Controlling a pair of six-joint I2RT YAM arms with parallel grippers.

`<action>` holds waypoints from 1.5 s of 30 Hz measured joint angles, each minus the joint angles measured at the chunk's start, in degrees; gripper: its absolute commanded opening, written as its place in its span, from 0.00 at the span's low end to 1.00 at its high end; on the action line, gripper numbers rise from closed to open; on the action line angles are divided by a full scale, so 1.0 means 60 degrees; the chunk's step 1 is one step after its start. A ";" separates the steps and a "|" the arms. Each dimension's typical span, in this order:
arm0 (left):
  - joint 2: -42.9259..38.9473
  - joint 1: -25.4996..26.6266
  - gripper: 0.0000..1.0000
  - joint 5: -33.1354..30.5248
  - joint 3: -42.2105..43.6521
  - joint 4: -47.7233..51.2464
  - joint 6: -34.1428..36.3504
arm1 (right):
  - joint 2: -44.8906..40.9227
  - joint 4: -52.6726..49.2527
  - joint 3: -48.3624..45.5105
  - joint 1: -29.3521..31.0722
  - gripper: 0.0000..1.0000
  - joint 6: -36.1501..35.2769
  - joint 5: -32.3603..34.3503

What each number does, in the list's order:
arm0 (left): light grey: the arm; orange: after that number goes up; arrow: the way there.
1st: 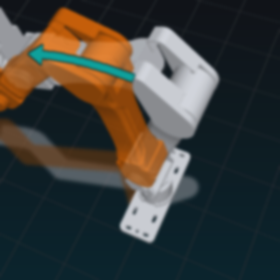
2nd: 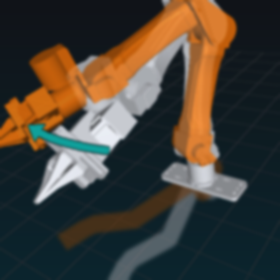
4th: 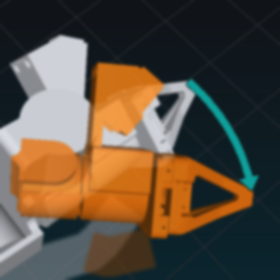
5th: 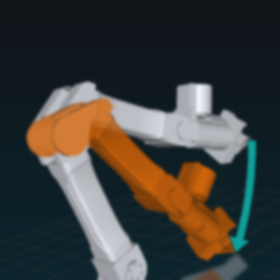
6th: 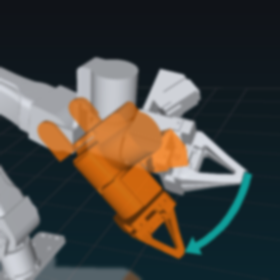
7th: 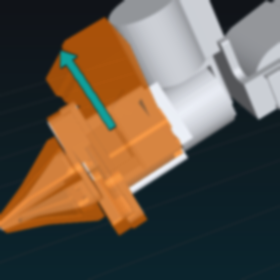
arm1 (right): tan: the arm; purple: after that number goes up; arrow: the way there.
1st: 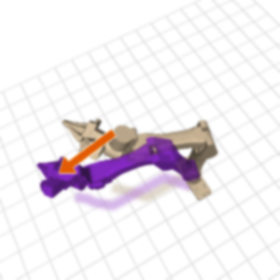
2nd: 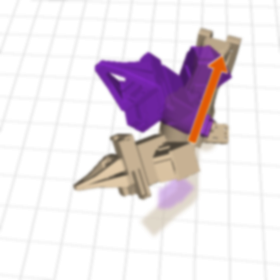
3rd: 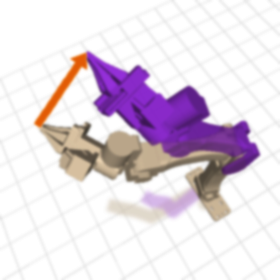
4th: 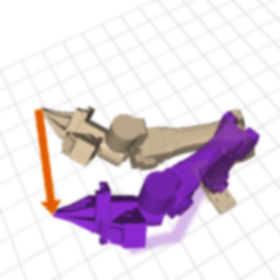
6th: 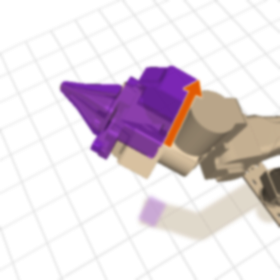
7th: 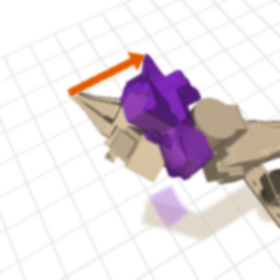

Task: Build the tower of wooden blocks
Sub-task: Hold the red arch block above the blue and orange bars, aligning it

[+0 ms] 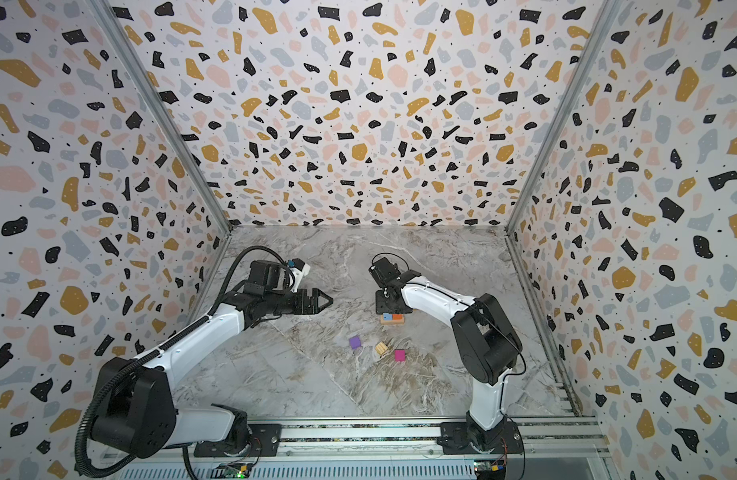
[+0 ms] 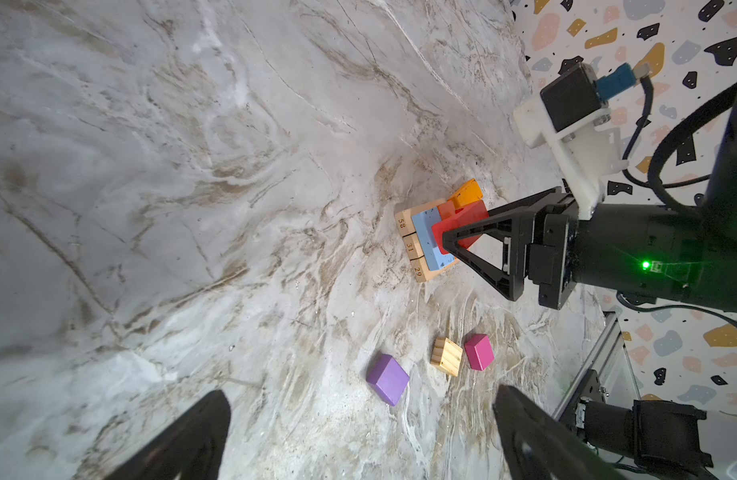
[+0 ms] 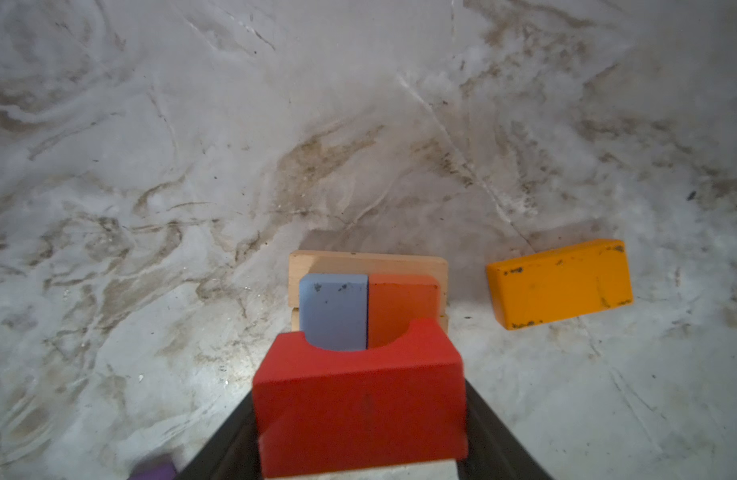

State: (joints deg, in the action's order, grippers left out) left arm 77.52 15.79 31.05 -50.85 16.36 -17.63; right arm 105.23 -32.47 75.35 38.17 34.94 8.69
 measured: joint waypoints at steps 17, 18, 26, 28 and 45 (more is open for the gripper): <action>-0.0004 0.0000 1.00 -0.0004 0.0000 0.0004 0.0004 | 0.0259 -0.0025 0.0124 -0.0004 0.51 0.0000 0.0226; -0.0004 0.0000 1.00 -0.0007 0.0000 0.0004 0.0007 | 0.0259 -0.0025 0.0127 -0.0004 0.51 0.0000 0.0226; -0.0004 0.0000 1.00 -0.0007 0.0000 0.0004 0.0007 | 0.0273 -0.0025 0.0142 -0.0004 0.53 -0.0004 0.0233; -0.0004 0.0000 1.00 -0.0007 0.0000 0.0007 0.0004 | 0.0277 -0.0029 0.0146 0.0000 0.53 -0.0004 0.0233; -0.0004 0.0000 1.00 -0.0011 0.0000 0.0007 0.0007 | 0.0277 -0.0044 0.0149 0.0055 0.64 -0.0004 0.0240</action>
State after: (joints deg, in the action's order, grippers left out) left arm 77.49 15.79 30.98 -50.85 16.40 -17.58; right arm 106.89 -32.73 76.25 38.50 34.92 10.13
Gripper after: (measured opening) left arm 0.999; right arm 0.648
